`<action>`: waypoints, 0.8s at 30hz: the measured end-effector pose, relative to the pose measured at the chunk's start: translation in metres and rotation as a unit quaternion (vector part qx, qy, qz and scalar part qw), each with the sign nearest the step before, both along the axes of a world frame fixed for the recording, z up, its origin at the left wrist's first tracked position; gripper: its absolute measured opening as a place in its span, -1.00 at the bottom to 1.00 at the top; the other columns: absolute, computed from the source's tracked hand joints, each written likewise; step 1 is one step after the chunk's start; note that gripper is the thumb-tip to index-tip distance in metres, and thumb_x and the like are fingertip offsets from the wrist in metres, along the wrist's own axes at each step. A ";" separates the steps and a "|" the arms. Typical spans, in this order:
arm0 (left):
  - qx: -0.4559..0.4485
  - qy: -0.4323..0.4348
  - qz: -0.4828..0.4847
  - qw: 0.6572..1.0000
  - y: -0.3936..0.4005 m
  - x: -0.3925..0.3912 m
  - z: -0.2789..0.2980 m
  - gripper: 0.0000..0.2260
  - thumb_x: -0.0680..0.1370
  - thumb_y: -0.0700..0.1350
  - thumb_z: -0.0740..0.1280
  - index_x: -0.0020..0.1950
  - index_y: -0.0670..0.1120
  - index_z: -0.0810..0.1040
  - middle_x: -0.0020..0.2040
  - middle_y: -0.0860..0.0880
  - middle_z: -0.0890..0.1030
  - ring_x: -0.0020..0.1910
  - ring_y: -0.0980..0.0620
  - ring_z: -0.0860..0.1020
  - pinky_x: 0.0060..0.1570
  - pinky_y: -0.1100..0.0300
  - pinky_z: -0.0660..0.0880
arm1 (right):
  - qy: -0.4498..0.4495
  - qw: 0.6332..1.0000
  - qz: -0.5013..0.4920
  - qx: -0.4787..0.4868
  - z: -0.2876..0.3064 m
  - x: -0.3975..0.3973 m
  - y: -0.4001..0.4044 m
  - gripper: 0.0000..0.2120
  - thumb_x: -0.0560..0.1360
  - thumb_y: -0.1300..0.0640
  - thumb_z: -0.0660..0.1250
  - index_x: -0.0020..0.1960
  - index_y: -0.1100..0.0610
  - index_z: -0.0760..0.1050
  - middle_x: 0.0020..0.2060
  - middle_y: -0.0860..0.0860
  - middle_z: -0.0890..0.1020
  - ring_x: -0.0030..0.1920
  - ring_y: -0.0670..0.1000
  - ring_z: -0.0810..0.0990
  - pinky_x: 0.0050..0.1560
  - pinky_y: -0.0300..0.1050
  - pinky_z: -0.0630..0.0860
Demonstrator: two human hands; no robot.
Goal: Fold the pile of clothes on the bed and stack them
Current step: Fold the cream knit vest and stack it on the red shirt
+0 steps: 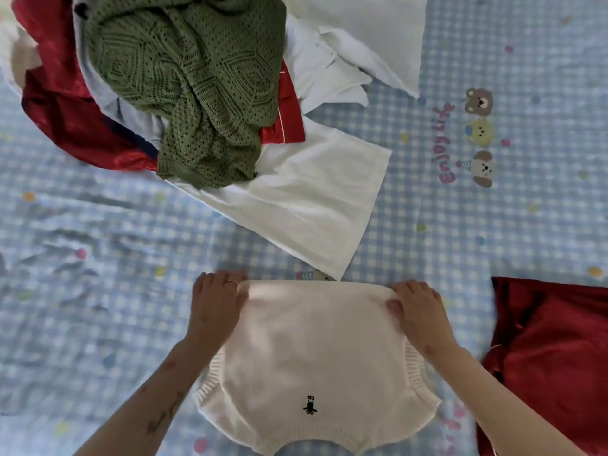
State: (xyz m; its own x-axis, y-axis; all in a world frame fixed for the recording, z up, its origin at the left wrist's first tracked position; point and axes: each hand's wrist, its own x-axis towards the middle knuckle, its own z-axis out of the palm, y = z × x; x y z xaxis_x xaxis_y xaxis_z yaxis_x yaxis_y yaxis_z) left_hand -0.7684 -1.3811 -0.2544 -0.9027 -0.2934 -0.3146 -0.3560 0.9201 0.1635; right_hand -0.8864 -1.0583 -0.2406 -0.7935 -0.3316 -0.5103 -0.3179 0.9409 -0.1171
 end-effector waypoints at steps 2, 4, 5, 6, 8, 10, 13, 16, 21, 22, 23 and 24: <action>0.015 -0.017 0.000 1.000 -0.007 -0.010 0.002 -0.81 0.44 -0.18 0.43 0.05 -0.14 0.64 -0.12 -0.12 0.60 -0.11 -0.19 0.56 0.01 -0.03 0.42 | 0.027 0.998 -0.019 -0.046 0.006 -0.008 0.005 -0.85 0.52 0.14 0.31 0.06 0.15 0.54 -0.06 0.07 0.56 -0.01 0.15 0.57 0.06 0.01 0.37; 0.007 0.038 0.012 0.999 -0.013 -0.024 0.007 -0.88 0.40 -0.22 0.47 -0.08 -0.16 0.62 -0.22 -0.13 0.56 -0.22 -0.20 0.54 -0.16 -0.01 0.43 | 0.090 0.991 -0.047 -0.089 0.013 -0.023 0.009 -0.92 0.48 0.22 0.35 -0.04 0.18 0.55 -0.16 0.10 0.55 -0.18 0.19 0.58 -0.09 0.05 0.41; -0.012 0.075 0.019 0.997 -0.015 -0.038 0.008 -0.87 0.40 -0.23 0.47 -0.09 -0.16 0.61 -0.21 -0.14 0.55 -0.22 -0.21 0.53 -0.18 -0.01 0.44 | 0.127 0.985 -0.062 -0.097 0.014 -0.037 0.008 -0.92 0.48 0.24 0.35 -0.03 0.20 0.55 -0.16 0.12 0.55 -0.18 0.21 0.57 -0.10 0.06 0.41; -0.039 0.115 0.025 0.992 -0.014 -0.053 0.008 -0.84 0.41 -0.23 0.46 -0.03 -0.17 0.60 -0.16 -0.17 0.55 -0.17 -0.23 0.54 -0.15 -0.03 0.45 | 0.157 0.979 -0.080 -0.098 0.014 -0.050 0.005 -0.87 0.48 0.25 0.34 0.02 0.21 0.55 -0.10 0.14 0.55 -0.10 0.23 0.57 -0.05 0.09 0.42; -0.073 0.148 0.020 0.986 0.000 -0.079 0.005 -0.65 0.46 -0.16 0.39 0.23 -0.20 0.53 0.11 -0.25 0.56 0.12 -0.30 0.52 0.10 -0.13 0.45 | 0.201 0.970 -0.104 -0.088 0.012 -0.064 -0.018 -0.67 0.50 0.23 0.32 0.25 0.22 0.47 0.17 0.21 0.52 0.21 0.28 0.48 0.18 0.17 0.38; -0.077 0.136 -0.063 0.986 0.031 -0.083 -0.005 -0.50 0.50 -0.03 0.26 0.39 -0.21 0.39 0.37 -0.25 0.42 0.36 -0.26 0.38 0.32 -0.15 0.31 | 0.205 0.973 -0.015 -0.106 0.003 -0.047 -0.051 -0.53 0.54 0.14 0.26 0.43 0.18 0.31 0.40 0.18 0.37 0.44 0.23 0.28 0.37 0.21 0.22; -0.020 0.119 -0.168 0.978 0.046 -0.044 -0.033 -0.49 0.56 0.05 0.14 0.43 -0.21 0.33 0.47 -0.20 0.25 0.43 -0.20 0.30 0.40 -0.12 0.23 | 0.121 0.973 0.174 -0.090 -0.027 -0.010 -0.063 -0.48 0.58 -0.07 0.03 0.50 0.08 0.18 0.51 0.06 0.16 0.49 0.12 0.18 0.44 0.22 0.10; -0.030 0.080 -0.094 0.992 0.011 0.000 -0.045 -0.46 0.61 0.11 0.02 0.45 -0.22 0.26 0.48 -0.20 0.23 0.45 -0.20 0.24 0.39 -0.12 0.20 | 0.082 0.991 0.106 -0.012 -0.034 -0.035 -0.016 -0.34 0.58 -0.19 -0.25 0.48 0.15 0.23 0.49 0.07 0.21 0.47 0.13 0.25 0.42 0.26 0.16; 0.088 0.062 0.250 0.962 0.045 0.054 -0.022 -0.39 0.54 0.08 0.22 0.47 -0.25 0.21 0.40 -0.27 0.36 0.36 -0.25 0.36 0.28 -0.14 0.33 | 0.139 0.974 0.105 -0.144 -0.007 -0.048 -0.089 -0.63 0.60 0.12 0.17 0.33 0.28 0.42 0.32 0.19 0.48 0.32 0.18 0.47 0.30 0.16 0.41; 0.139 0.052 0.327 0.933 0.058 0.060 -0.017 -0.34 0.48 0.01 0.37 0.48 -0.20 0.21 0.37 -0.26 0.39 0.33 -0.25 0.37 0.26 -0.14 0.33 | 0.126 0.958 0.144 -0.213 -0.006 -0.044 -0.121 -0.65 0.54 0.19 0.29 0.31 0.26 0.46 0.27 0.17 0.53 0.25 0.15 0.53 0.23 0.10 0.49; 0.183 0.046 0.401 0.896 0.067 0.064 -0.015 -0.26 0.40 -0.07 0.49 0.48 -0.18 0.23 0.32 -0.26 0.41 0.29 -0.26 0.38 0.25 -0.13 0.32 | 0.084 0.943 0.187 -0.263 -0.003 -0.041 -0.156 -0.64 0.52 0.23 0.33 0.31 0.23 0.47 0.25 0.15 0.55 0.22 0.13 0.56 0.19 0.05 0.53; 0.220 0.051 0.469 0.854 0.072 0.065 -0.016 -0.19 0.31 -0.14 0.56 0.47 -0.18 0.25 0.26 -0.27 0.43 0.24 -0.27 0.40 0.24 -0.11 0.32 | 0.038 0.930 0.228 -0.284 -0.001 -0.039 -0.188 -0.62 0.52 0.24 0.31 0.33 0.21 0.44 0.26 0.13 0.54 0.23 0.12 0.54 0.20 0.01 0.51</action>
State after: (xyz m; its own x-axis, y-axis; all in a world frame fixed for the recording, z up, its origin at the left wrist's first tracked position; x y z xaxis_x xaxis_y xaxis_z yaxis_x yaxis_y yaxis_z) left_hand -0.7034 -1.3093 -0.2702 -0.3636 -0.7766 -0.5144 -0.8664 0.0790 0.4931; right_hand -0.9250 -1.2464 -0.2412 -0.5302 -0.8422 -0.0980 -0.6970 0.4988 -0.5152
